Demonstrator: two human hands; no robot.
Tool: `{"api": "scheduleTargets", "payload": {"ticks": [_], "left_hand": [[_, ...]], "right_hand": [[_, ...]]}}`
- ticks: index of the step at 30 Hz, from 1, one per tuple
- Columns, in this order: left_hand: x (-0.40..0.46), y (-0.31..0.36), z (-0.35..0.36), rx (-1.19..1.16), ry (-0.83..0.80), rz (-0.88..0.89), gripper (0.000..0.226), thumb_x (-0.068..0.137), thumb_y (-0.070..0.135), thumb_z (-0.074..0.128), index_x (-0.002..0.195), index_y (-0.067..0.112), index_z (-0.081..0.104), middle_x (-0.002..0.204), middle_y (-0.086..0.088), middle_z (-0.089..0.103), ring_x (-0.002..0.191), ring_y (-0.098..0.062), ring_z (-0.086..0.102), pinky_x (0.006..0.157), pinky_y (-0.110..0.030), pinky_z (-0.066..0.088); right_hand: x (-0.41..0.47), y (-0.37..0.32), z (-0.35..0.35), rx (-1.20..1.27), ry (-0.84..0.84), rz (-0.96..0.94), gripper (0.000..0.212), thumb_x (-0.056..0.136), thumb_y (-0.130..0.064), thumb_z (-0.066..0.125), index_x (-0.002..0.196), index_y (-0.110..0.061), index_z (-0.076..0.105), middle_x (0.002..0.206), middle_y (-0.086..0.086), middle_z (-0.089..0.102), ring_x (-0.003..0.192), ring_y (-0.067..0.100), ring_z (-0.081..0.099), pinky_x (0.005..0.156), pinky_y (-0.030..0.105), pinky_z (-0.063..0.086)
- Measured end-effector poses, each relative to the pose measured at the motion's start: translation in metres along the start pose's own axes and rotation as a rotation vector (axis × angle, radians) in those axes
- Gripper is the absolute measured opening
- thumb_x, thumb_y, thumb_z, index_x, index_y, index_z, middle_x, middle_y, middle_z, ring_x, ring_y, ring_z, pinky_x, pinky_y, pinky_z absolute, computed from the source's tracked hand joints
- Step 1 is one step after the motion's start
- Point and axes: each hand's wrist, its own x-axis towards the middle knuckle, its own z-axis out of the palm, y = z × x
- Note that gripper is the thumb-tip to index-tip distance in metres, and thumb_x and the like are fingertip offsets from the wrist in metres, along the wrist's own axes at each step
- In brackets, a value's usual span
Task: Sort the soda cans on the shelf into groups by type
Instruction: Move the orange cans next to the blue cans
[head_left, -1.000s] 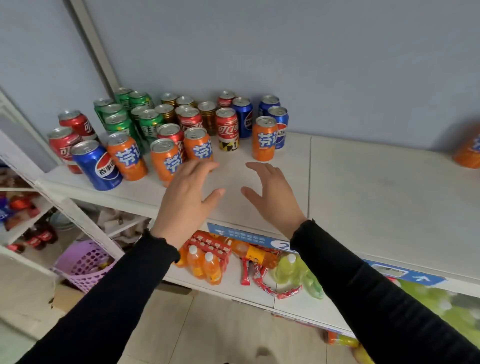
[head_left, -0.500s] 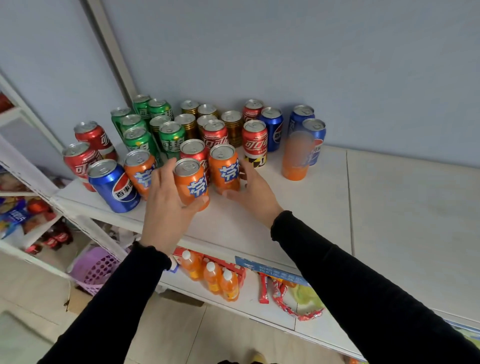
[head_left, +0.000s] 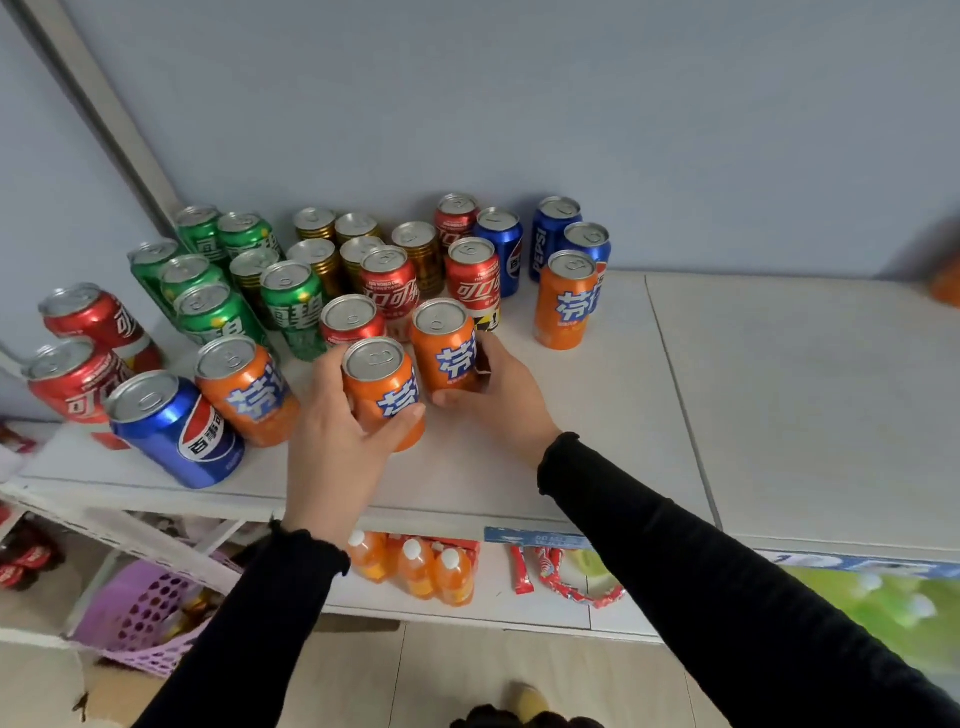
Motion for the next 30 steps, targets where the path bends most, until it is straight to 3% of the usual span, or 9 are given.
{"api": "scheduleTargets", "payload": {"ticks": [2, 5, 10, 13, 16, 18, 23, 27, 30], "left_hand": [[0.002, 0.008, 0.009, -0.031, -0.048, 0.033, 0.076, 0.074, 0.039, 0.085, 0.136, 0.032, 0.042, 0.129, 0.011, 0.057, 0.115, -0.01, 0.059, 0.094, -0.036, 0.054], [0.006, 0.026, 0.03, -0.068, -0.125, 0.094, 0.075, 0.073, 0.038, 0.086, 0.134, 0.03, 0.043, 0.126, 0.014, 0.056, 0.111, -0.005, 0.057, 0.091, -0.026, 0.05], [0.009, 0.061, 0.08, -0.184, -0.299, 0.165, 0.077, 0.074, 0.038, 0.086, 0.137, 0.032, 0.042, 0.129, 0.018, 0.053, 0.115, -0.004, 0.057, 0.094, -0.029, 0.053], [0.008, 0.093, 0.119, -0.241, -0.393, 0.216, 0.079, 0.074, 0.036, 0.086, 0.14, 0.032, 0.042, 0.134, 0.015, 0.056, 0.116, -0.004, 0.058, 0.097, -0.037, 0.055], [0.002, 0.132, 0.159, -0.285, -0.474, 0.26, 0.078, 0.075, 0.035, 0.086, 0.139, 0.032, 0.042, 0.127, 0.019, 0.055, 0.108, 0.01, 0.056, 0.095, -0.031, 0.055], [-0.004, 0.159, 0.189, -0.304, -0.518, 0.291, 0.075, 0.075, 0.035, 0.086, 0.137, 0.032, 0.044, 0.122, 0.024, 0.055, 0.108, 0.015, 0.054, 0.093, -0.028, 0.054], [-0.021, 0.225, 0.276, -0.315, -0.57, 0.344, 0.075, 0.067, 0.044, 0.086, 0.13, 0.039, 0.046, 0.122, 0.021, 0.063, 0.11, -0.003, 0.061, 0.092, -0.04, 0.056], [-0.031, 0.282, 0.354, -0.271, -0.572, 0.359, 0.077, 0.059, 0.055, 0.081, 0.125, 0.042, 0.044, 0.12, 0.02, 0.064, 0.11, -0.009, 0.062, 0.089, -0.044, 0.056], [-0.037, 0.32, 0.407, -0.254, -0.594, 0.345, 0.072, 0.062, 0.051, 0.083, 0.122, 0.041, 0.045, 0.12, 0.02, 0.065, 0.11, -0.011, 0.063, 0.091, -0.045, 0.055]], "right_hand": [[-0.01, 0.002, -0.014, 0.008, 0.055, 0.026, 0.072, 0.076, -0.029, 0.085, 0.137, -0.019, 0.048, 0.133, -0.004, 0.062, 0.116, 0.014, 0.06, 0.104, 0.037, 0.05], [-0.026, 0.005, -0.043, -0.025, 0.156, 0.034, 0.071, 0.078, -0.027, 0.084, 0.138, -0.019, 0.047, 0.131, -0.007, 0.061, 0.114, 0.009, 0.059, 0.097, 0.022, 0.048], [-0.06, 0.016, -0.107, -0.096, 0.355, 0.047, 0.065, 0.075, -0.026, 0.087, 0.13, -0.019, 0.053, 0.116, -0.008, 0.067, 0.102, 0.002, 0.062, 0.078, 0.006, 0.048], [-0.083, 0.027, -0.157, -0.129, 0.481, 0.088, 0.067, 0.072, -0.029, 0.088, 0.129, -0.019, 0.054, 0.113, -0.009, 0.068, 0.099, 0.002, 0.063, 0.077, 0.009, 0.05], [-0.108, 0.044, -0.211, -0.152, 0.601, 0.119, 0.066, 0.071, -0.03, 0.088, 0.126, -0.021, 0.055, 0.11, -0.01, 0.069, 0.098, 0.005, 0.065, 0.079, 0.016, 0.051], [-0.125, 0.056, -0.249, -0.162, 0.667, 0.14, 0.064, 0.072, -0.03, 0.088, 0.126, -0.022, 0.055, 0.11, -0.011, 0.068, 0.098, 0.005, 0.065, 0.077, 0.013, 0.048], [-0.157, 0.093, -0.348, -0.174, 0.763, 0.154, 0.066, 0.071, -0.029, 0.087, 0.128, -0.023, 0.054, 0.112, -0.01, 0.067, 0.101, 0.008, 0.065, 0.082, 0.024, 0.052], [-0.176, 0.124, -0.438, -0.181, 0.771, 0.168, 0.066, 0.073, -0.032, 0.086, 0.128, -0.024, 0.052, 0.115, -0.008, 0.066, 0.103, 0.011, 0.063, 0.086, 0.029, 0.053], [-0.184, 0.144, -0.501, -0.192, 0.748, 0.198, 0.067, 0.075, -0.035, 0.085, 0.13, -0.024, 0.049, 0.118, -0.008, 0.064, 0.104, 0.012, 0.062, 0.087, 0.028, 0.053]]}}
